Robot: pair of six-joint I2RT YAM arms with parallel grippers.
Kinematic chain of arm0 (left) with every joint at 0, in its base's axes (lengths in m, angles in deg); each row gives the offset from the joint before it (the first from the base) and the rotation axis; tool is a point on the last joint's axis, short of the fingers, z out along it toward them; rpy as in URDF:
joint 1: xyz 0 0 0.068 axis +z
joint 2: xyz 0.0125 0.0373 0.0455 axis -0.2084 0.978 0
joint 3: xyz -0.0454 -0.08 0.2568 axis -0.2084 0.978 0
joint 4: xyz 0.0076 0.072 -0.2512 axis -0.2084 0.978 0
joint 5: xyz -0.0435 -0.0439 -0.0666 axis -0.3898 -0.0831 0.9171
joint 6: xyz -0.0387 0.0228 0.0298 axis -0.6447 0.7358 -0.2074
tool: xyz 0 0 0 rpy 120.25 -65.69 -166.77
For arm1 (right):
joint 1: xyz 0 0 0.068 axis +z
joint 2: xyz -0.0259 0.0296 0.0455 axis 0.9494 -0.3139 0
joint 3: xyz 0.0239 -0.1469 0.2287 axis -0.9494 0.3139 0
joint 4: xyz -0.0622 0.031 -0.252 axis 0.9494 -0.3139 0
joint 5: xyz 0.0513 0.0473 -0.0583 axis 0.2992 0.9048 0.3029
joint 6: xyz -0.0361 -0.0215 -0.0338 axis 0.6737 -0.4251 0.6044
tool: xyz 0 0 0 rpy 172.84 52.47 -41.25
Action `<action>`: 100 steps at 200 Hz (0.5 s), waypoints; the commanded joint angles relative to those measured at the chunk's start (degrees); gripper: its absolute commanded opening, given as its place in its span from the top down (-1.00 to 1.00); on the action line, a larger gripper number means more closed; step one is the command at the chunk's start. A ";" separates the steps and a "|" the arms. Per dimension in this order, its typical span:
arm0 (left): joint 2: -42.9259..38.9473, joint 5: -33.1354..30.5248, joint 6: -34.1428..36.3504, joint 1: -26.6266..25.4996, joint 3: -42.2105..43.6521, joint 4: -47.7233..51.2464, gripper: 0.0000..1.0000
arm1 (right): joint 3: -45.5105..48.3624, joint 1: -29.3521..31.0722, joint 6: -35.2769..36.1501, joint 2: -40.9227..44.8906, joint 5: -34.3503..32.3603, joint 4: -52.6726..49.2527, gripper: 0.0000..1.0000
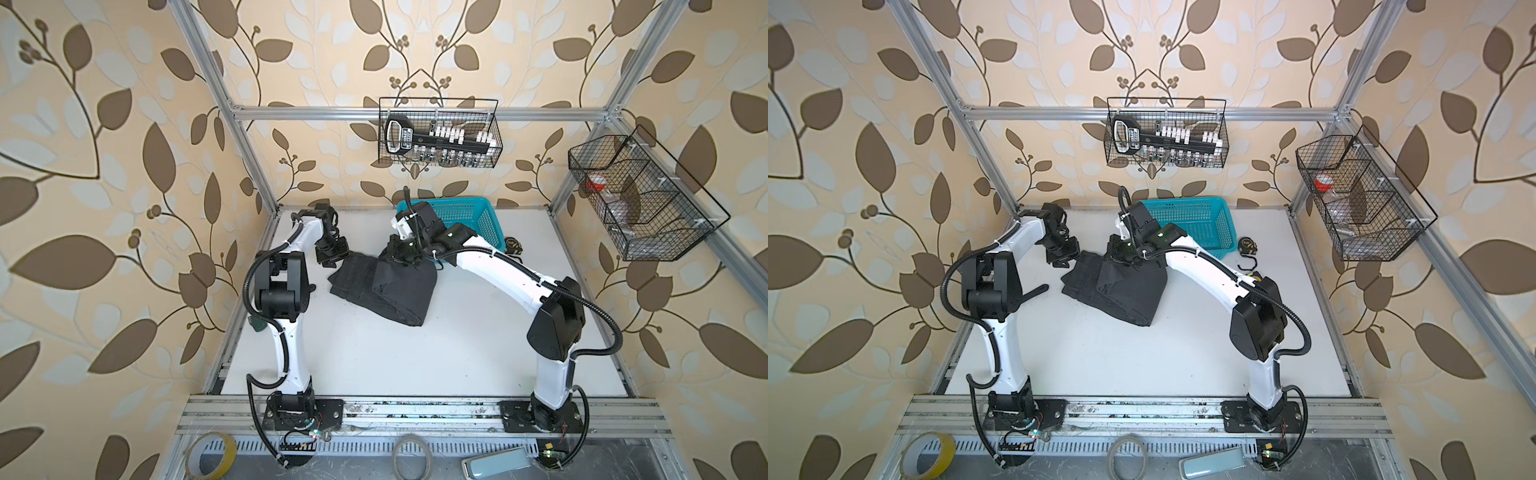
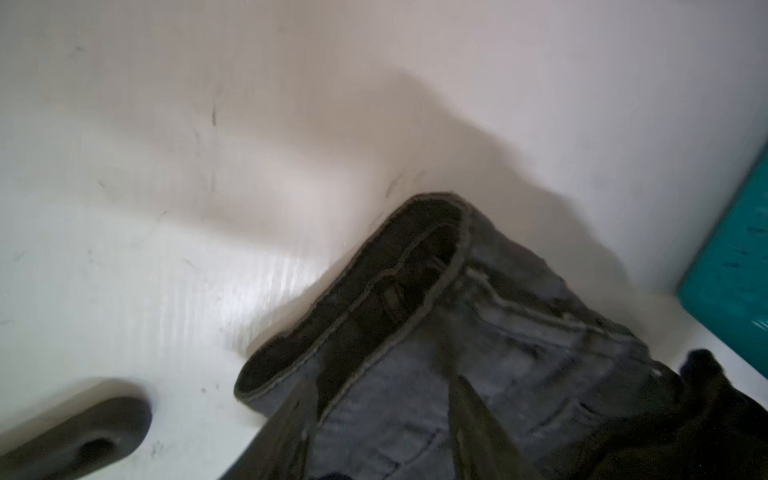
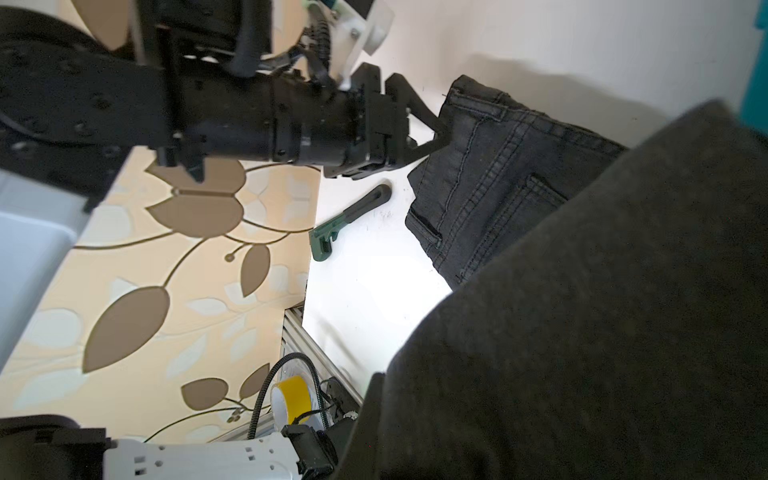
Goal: Fold and stack the trousers
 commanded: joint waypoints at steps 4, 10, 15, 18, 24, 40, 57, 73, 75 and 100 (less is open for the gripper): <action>1.06 -0.36 1.68 0.84 0.95 1.58 -0.03 | -3.75 0.54 -0.77 -1.00 0.64 4.23 0.84; 0.95 0.39 1.34 0.82 1.82 0.98 -0.02 | -3.98 0.66 -0.91 -1.27 0.73 4.48 0.83; 0.87 0.89 1.16 0.82 2.54 0.55 -0.01 | -3.96 0.71 -1.17 -1.50 1.14 4.86 0.83; 0.87 1.18 1.02 0.84 3.08 0.42 0.00 | -3.97 0.76 -1.39 -1.76 1.34 5.15 0.83; 0.86 1.49 0.76 0.86 4.01 0.31 0.02 | -3.79 0.91 -1.71 -2.00 1.83 5.84 0.83; 0.36 2.16 0.20 0.79 7.37 -0.21 0.10 | -3.85 1.20 -2.57 -2.87 2.42 7.09 0.83; -1.03 1.58 -0.55 0.82 11.48 -0.44 0.19 | -4.63 1.37 -2.77 -3.55 2.43 7.44 0.82; -3.01 0.93 -1.89 0.79 14.84 -0.37 0.24 | -5.14 1.61 -2.83 -4.04 2.44 7.53 0.81; -3.17 0.92 -2.12 0.85 15.23 -0.35 0.24 | -5.24 1.63 -2.87 -4.15 2.39 7.46 0.81; -6.81 -0.13 -4.17 0.76 20.41 0.65 0.25 | -6.07 2.39 -2.55 -5.44 2.26 6.55 0.78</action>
